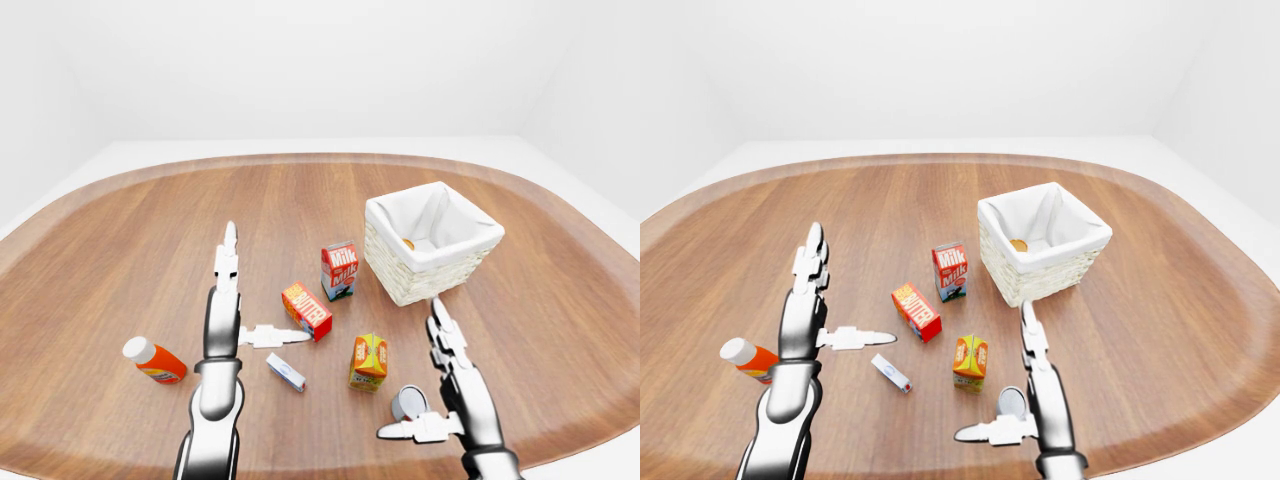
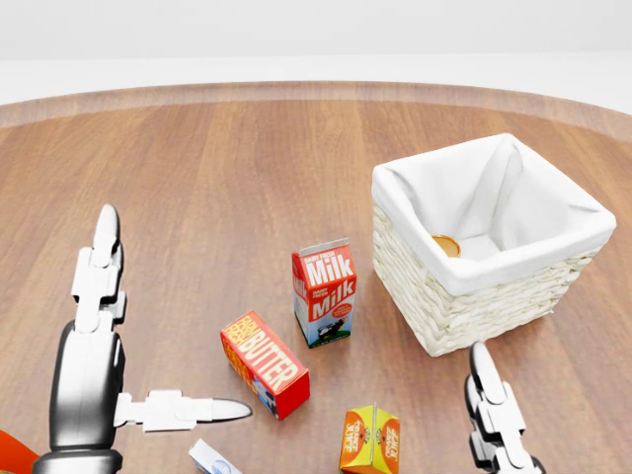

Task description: Pick up the alphabet soup and the tomato sauce, and put them in the basket.

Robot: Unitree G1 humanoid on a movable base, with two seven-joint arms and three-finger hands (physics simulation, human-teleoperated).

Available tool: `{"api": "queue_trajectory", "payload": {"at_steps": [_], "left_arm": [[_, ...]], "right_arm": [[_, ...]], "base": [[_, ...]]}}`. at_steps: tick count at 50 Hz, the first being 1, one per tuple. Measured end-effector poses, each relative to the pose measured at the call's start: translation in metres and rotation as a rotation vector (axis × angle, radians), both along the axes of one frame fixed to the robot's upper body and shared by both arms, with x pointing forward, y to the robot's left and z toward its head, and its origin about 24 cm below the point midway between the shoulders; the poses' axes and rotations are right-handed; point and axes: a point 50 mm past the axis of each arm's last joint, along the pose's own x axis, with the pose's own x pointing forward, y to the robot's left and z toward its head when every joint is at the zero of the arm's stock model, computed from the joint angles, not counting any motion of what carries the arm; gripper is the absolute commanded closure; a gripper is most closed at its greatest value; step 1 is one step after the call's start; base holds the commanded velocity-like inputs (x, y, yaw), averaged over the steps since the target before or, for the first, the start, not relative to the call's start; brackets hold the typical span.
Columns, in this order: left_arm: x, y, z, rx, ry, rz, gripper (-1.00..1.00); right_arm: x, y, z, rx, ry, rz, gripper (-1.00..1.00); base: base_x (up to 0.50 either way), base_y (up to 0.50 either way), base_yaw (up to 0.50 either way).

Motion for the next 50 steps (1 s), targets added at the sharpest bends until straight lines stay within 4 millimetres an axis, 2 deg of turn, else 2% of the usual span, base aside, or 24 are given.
{"api": "queue_trajectory", "payload": {"at_steps": [25,50], "left_arm": [[-0.001,0.000,-0.001,0.005,0.003,-0.002,-1.00],[-0.001,-0.001,-0.002,0.009,0.008,-0.003,-1.00]], "right_arm": [[-0.008,-0.006,-0.016,0.000,0.087,-0.015,-1.00],[-0.008,-0.012,-0.036,0.007,0.163,-0.033,-1.00]], "base": [[0.00,0.00,0.00],[0.00,0.00,0.00]]}}
